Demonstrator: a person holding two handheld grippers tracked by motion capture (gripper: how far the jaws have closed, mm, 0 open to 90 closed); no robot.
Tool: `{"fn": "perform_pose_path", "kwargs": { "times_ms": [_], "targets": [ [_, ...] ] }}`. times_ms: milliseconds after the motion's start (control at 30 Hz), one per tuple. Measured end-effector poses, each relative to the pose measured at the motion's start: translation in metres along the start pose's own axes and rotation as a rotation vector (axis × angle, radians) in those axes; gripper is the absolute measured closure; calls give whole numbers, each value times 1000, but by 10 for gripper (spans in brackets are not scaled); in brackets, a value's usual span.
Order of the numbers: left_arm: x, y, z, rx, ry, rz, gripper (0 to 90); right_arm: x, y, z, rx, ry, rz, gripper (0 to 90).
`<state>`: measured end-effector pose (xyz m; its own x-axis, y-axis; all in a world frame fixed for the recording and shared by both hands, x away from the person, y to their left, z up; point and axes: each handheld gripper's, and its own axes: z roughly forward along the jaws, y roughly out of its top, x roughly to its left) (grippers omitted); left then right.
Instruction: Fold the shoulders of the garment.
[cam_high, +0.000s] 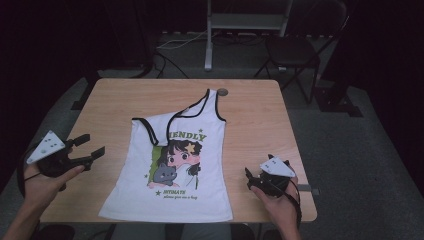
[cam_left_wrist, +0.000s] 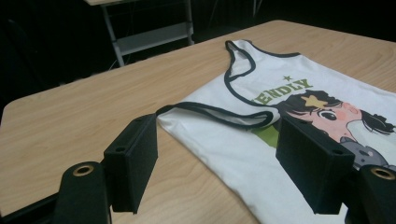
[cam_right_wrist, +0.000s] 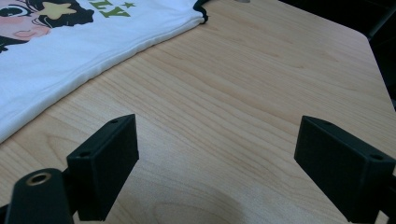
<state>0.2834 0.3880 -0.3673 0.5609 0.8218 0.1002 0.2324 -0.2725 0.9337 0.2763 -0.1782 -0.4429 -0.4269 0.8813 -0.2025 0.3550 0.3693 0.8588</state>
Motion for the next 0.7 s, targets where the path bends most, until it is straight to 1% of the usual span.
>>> {"fn": "perform_pose_path", "kwargs": {
  "times_ms": [133, 267, 367, 433, 467, 500, 600, 700],
  "targets": [
    [2, -6, -7, -3, 12, -12, 291, 0, 0, 0, -1, 0, -2, 132],
    [5, -11, -13, -17, 27, -32, 291, 0, 0, 0, -1, 1, -2, 132],
    [6, -18, -17, -16, 40, -44, 292, 0, 0, 0, 1, 1, -3, 132],
    [8, -25, -19, -13, 55, -54, 291, 0, 0, 0, 1, 1, -5, 132],
    [8, -29, -20, -8, 63, -65, 291, 0, 0, 0, 0, 0, -7, 132],
    [9, -33, -20, -5, 75, -80, 291, 0, 0, 0, 1, 1, -5, 132],
    [10, -47, -19, 10, 115, -97, 291, 0, 0, 0, 3, 0, -6, 132],
    [12, -58, -17, 17, 125, -120, 291, 0, 0, 0, 5, -1, -6, 132]
  ]
}}
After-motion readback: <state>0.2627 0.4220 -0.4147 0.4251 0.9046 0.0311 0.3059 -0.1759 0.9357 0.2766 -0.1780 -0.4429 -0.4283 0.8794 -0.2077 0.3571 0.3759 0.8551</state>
